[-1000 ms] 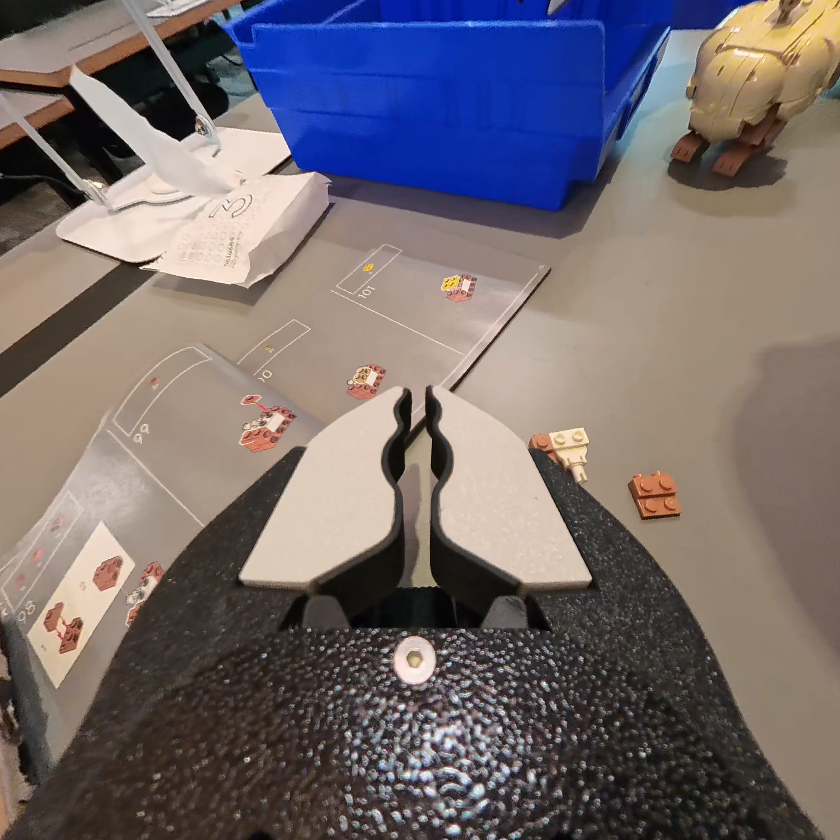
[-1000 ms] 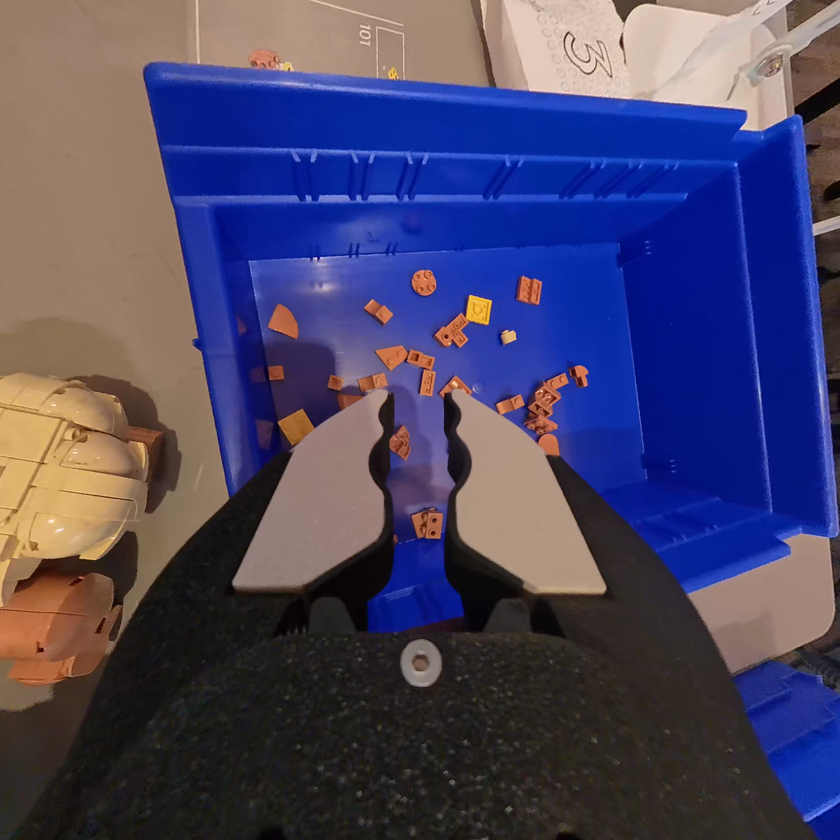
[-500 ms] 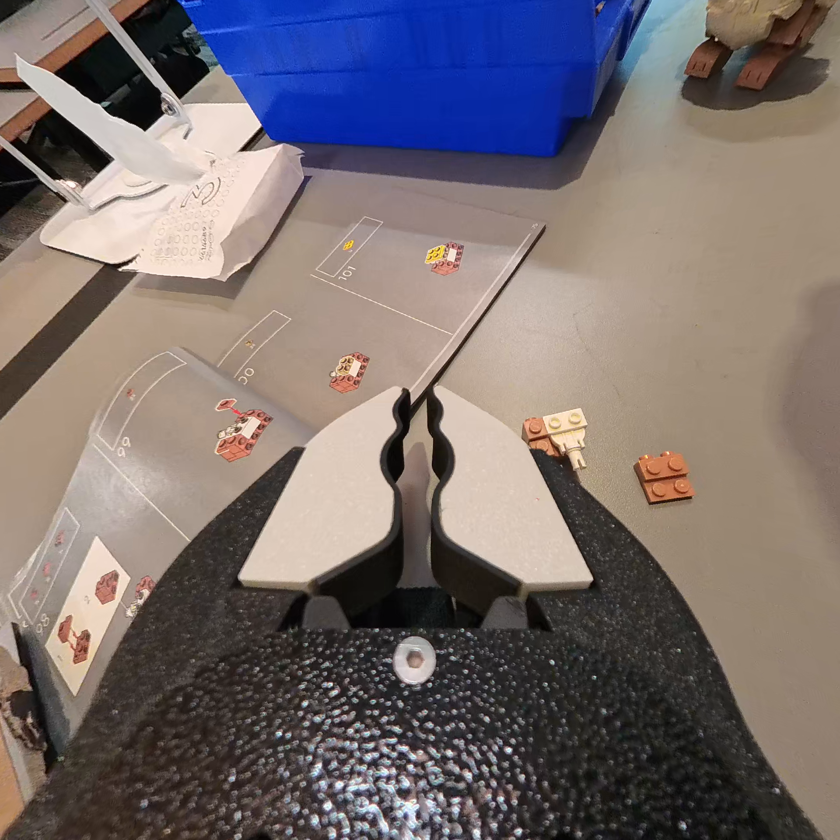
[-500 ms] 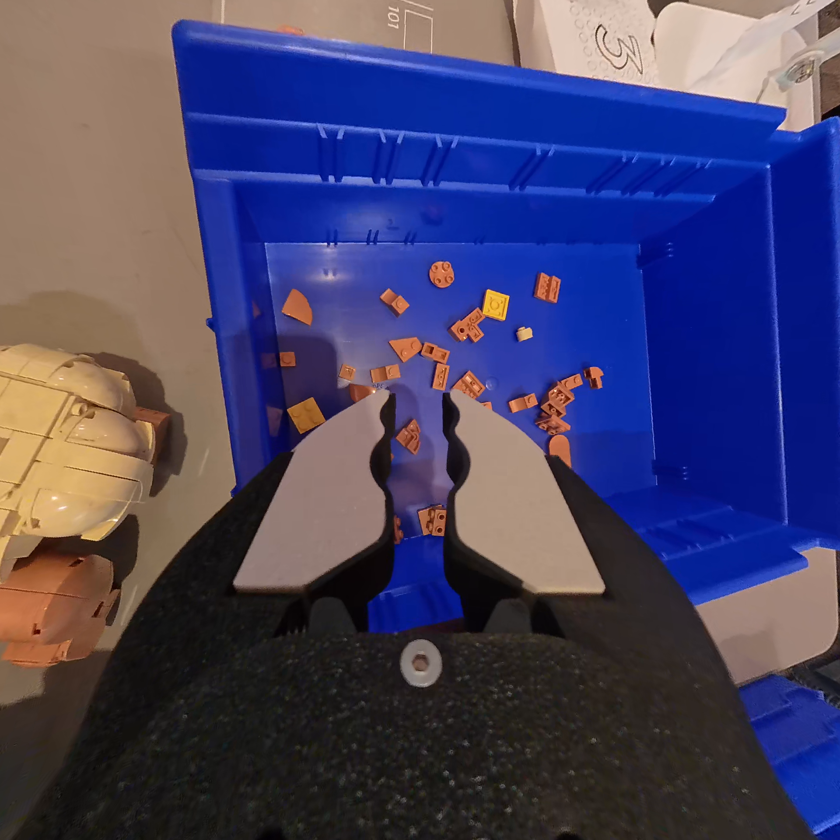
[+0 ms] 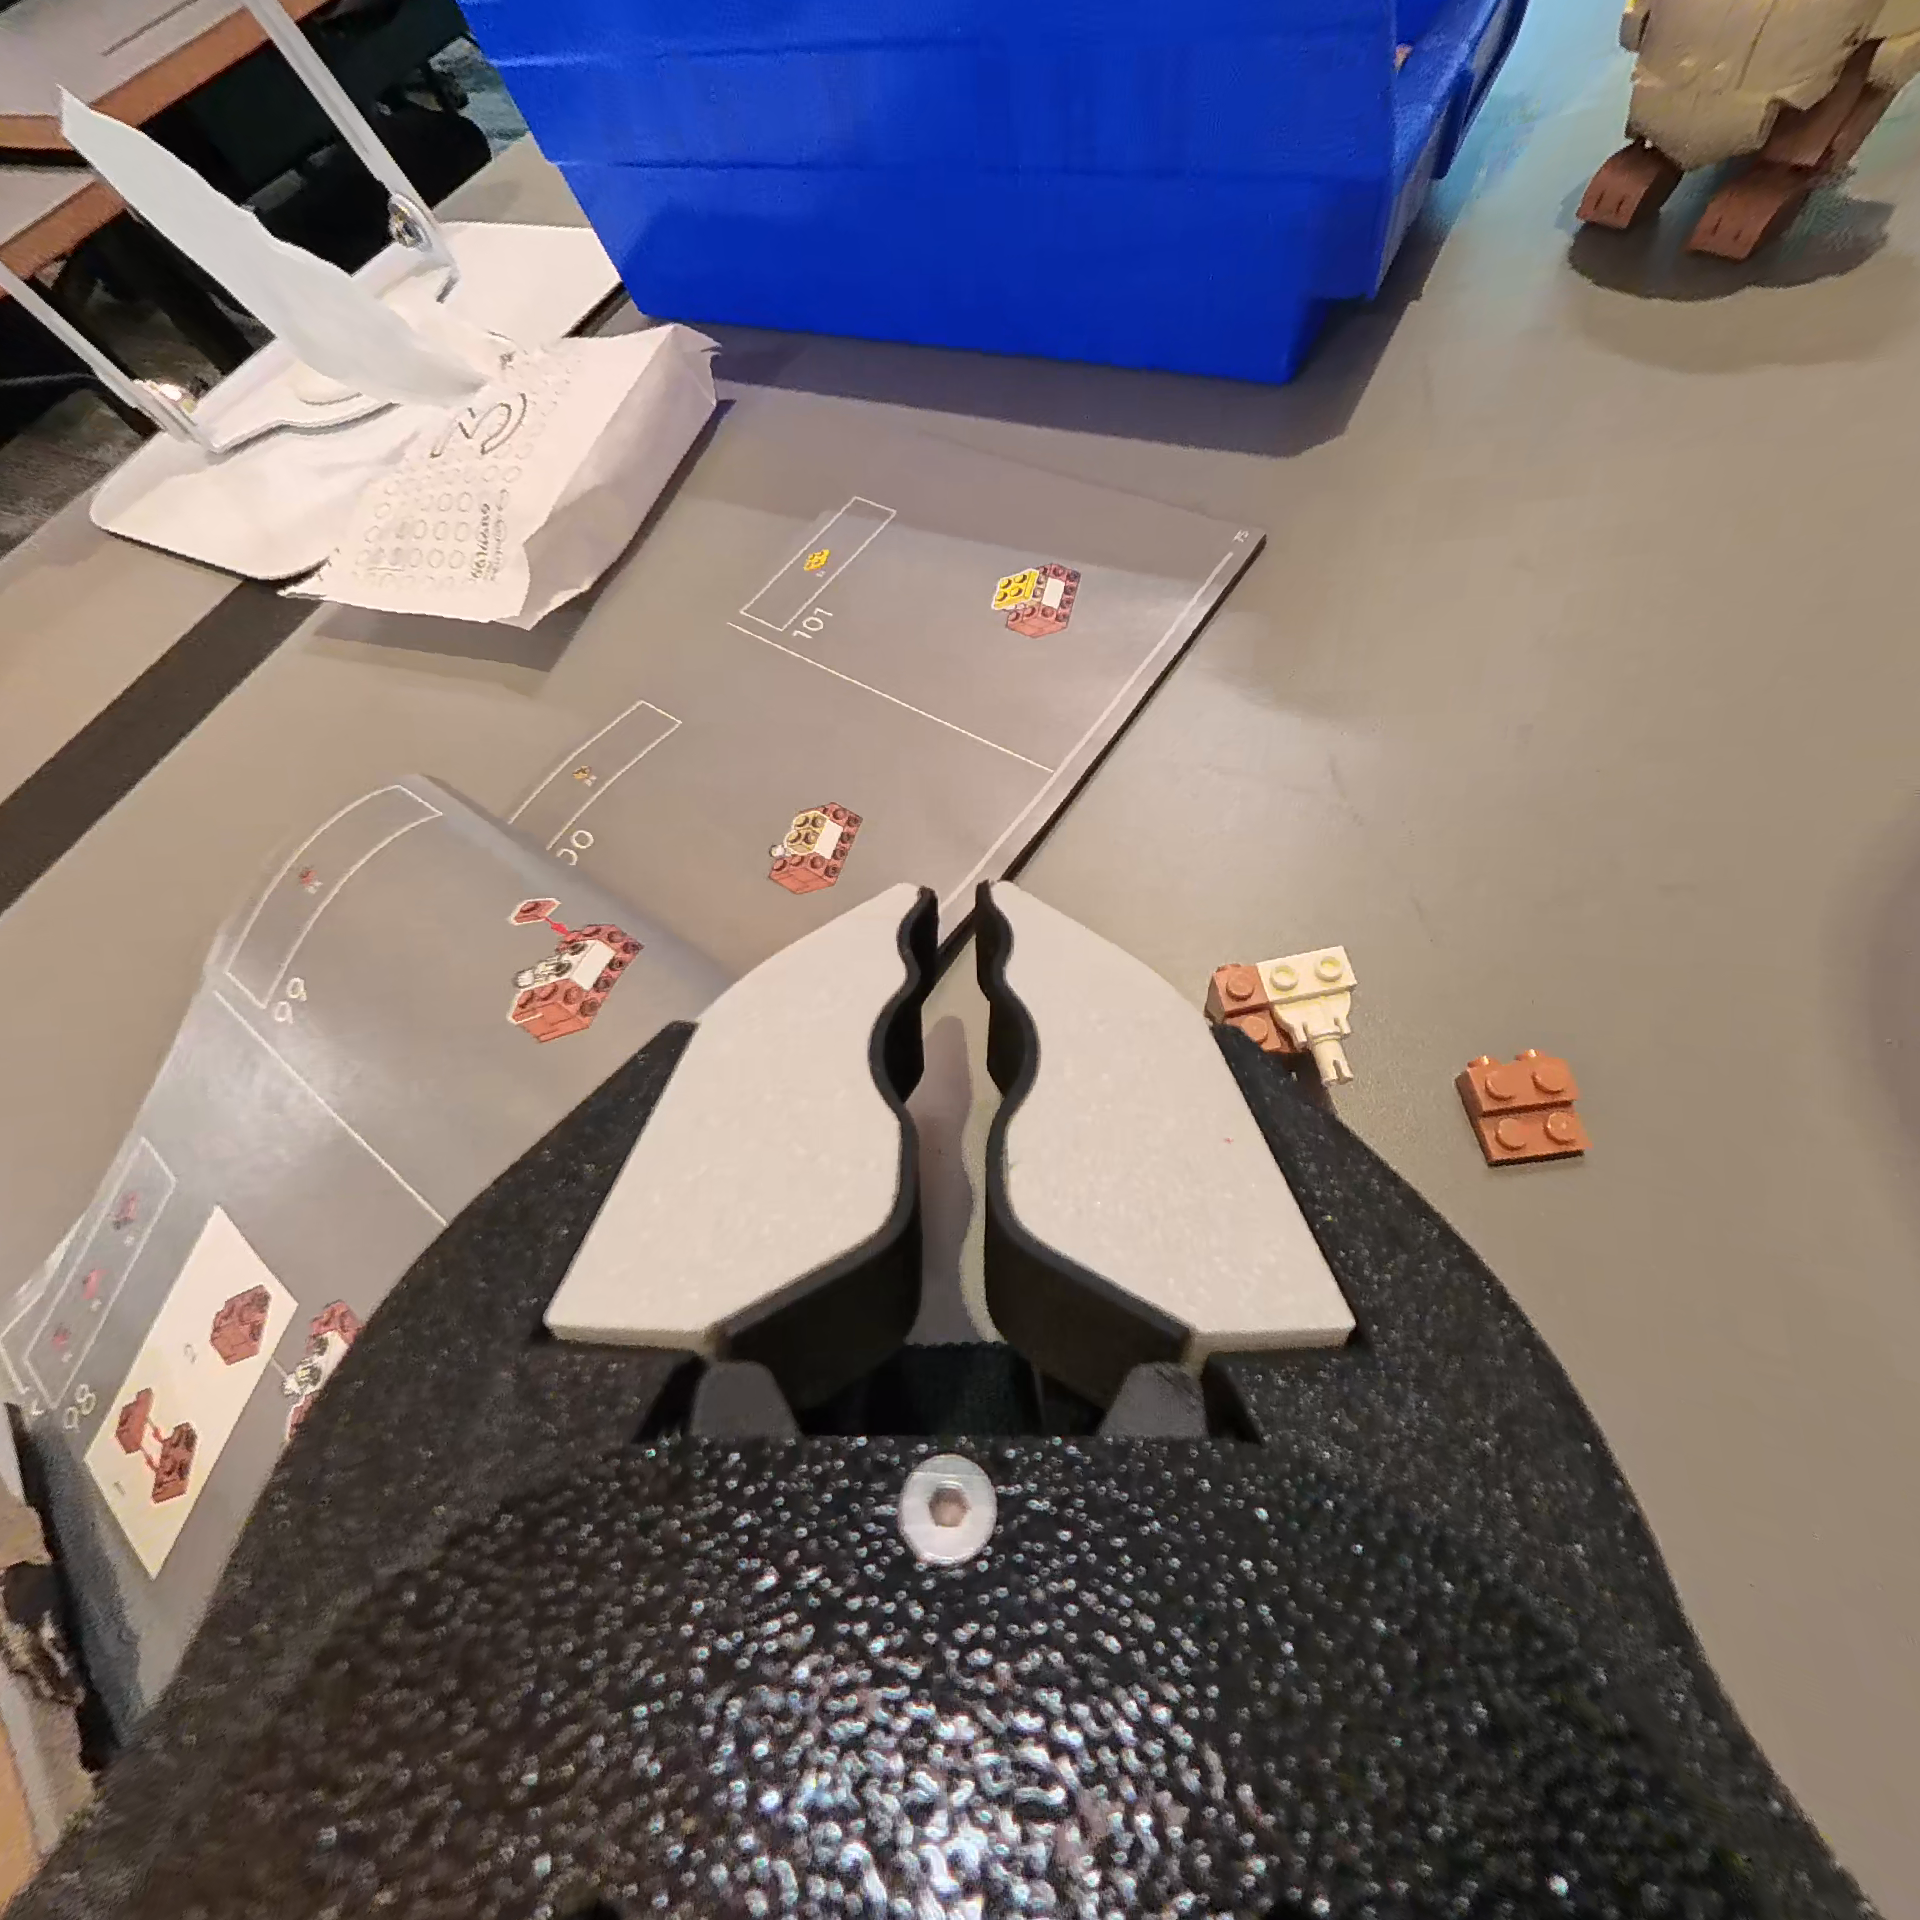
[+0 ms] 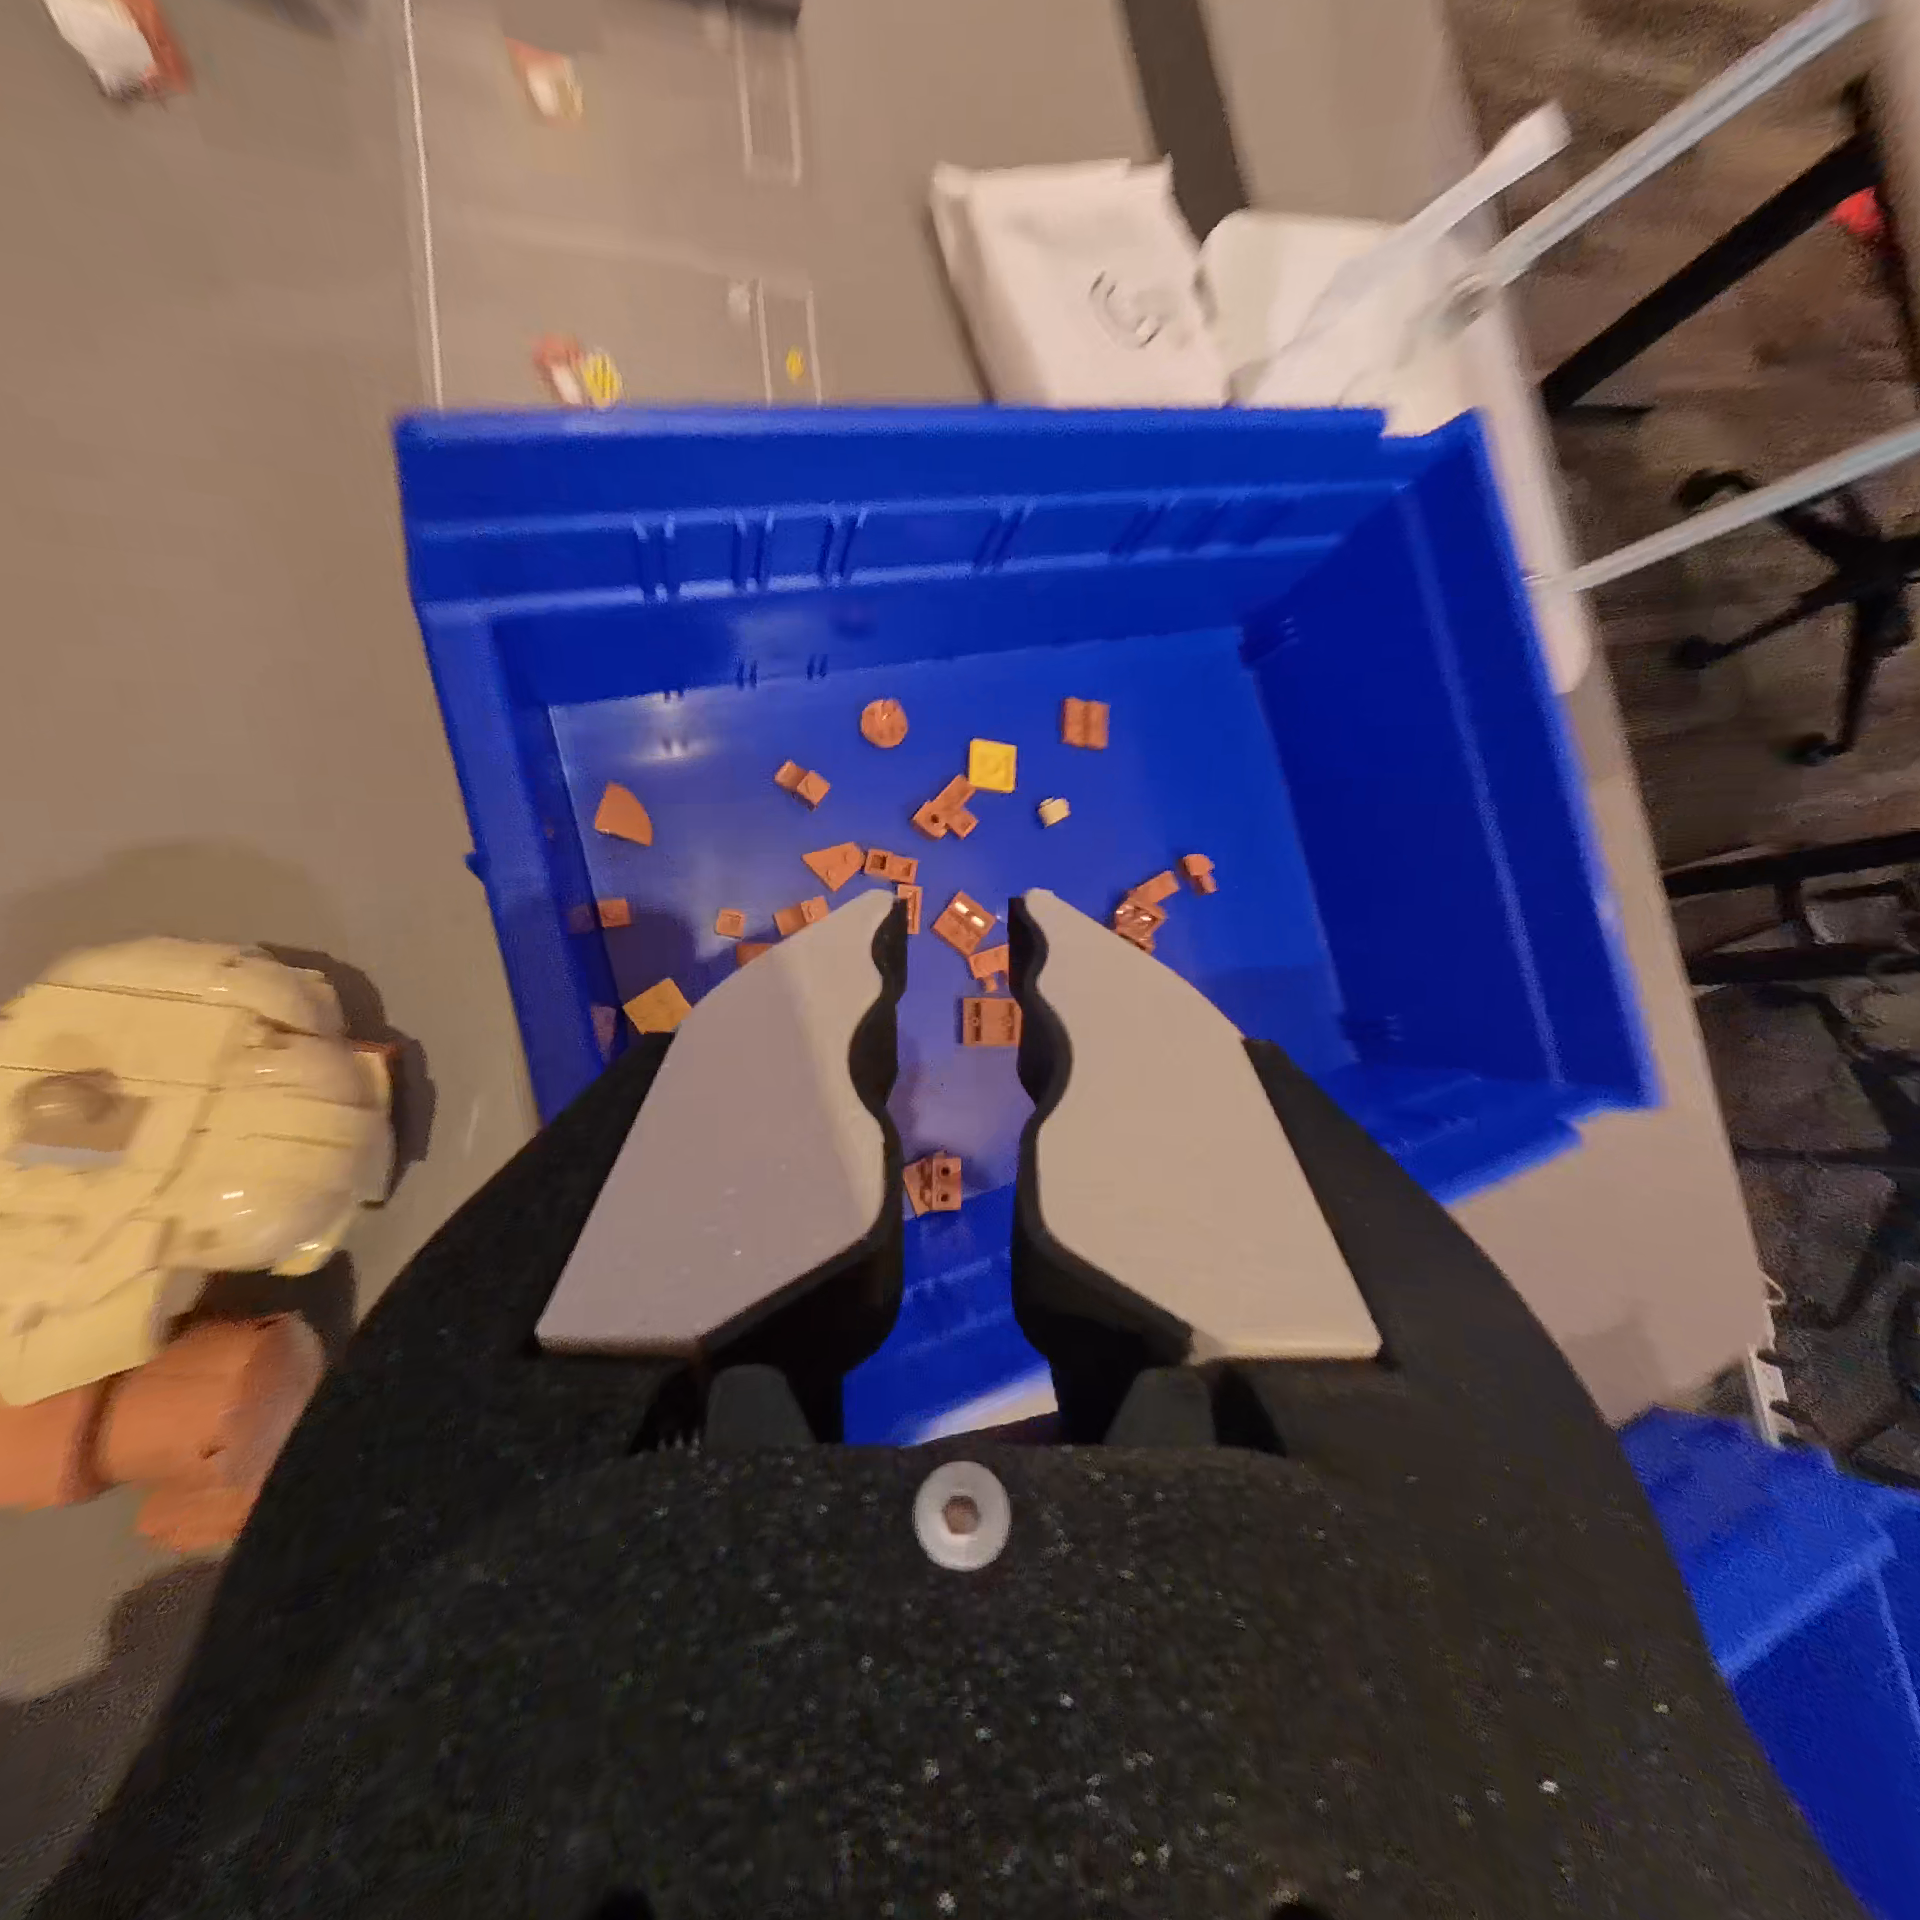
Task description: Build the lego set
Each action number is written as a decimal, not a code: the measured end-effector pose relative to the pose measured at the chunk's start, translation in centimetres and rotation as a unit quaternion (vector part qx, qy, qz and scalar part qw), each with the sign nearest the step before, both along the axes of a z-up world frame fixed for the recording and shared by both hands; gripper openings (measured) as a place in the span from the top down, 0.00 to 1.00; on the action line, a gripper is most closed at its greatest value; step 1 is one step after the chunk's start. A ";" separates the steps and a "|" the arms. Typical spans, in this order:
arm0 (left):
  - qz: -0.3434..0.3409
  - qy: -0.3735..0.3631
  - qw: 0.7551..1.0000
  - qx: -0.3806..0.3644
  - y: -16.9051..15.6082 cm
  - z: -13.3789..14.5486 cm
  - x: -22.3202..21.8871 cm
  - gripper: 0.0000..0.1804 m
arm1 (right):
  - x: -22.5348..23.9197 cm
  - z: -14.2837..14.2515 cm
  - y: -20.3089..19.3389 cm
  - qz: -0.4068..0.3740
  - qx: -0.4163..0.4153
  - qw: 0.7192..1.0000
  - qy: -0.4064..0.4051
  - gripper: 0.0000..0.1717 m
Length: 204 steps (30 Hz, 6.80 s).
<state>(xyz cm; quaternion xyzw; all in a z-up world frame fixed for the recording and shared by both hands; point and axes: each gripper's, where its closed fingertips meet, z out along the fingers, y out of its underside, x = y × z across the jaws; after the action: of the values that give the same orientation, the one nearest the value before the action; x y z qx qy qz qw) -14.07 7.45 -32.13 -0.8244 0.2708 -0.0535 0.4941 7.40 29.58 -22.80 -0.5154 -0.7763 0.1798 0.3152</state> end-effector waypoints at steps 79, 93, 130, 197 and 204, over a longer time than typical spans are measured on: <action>0.029 0.050 0.998 0.015 -0.6 -0.4 -1.4 0.97 | -2.9 4.7 1.5 -0.012 0.067 0.993 0.098 0.90; 0.049 0.036 0.998 0.030 -0.3 0.3 -2.4 0.97 | -6.4 7.9 4.6 0.021 -0.034 0.968 0.247 0.84; 0.045 0.062 0.996 0.038 -0.3 0.1 -2.5 0.96 | -7.1 1.5 5.2 0.057 -0.117 0.978 0.162 0.82; 0.043 0.096 0.994 0.027 -0.3 -0.7 -2.4 0.97 | -7.4 0.6 6.0 0.032 -0.149 0.980 0.129 0.86; 0.043 0.097 0.994 0.027 -0.3 -0.7 -2.4 0.97 | -7.3 -0.1 6.0 0.029 -0.127 0.985 0.111 0.86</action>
<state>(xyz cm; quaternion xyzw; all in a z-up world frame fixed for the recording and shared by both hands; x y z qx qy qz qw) -16.45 7.17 -32.84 -0.8226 0.2833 0.0549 0.4900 0.08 35.62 -22.92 -0.5053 -0.7221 0.3422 0.3257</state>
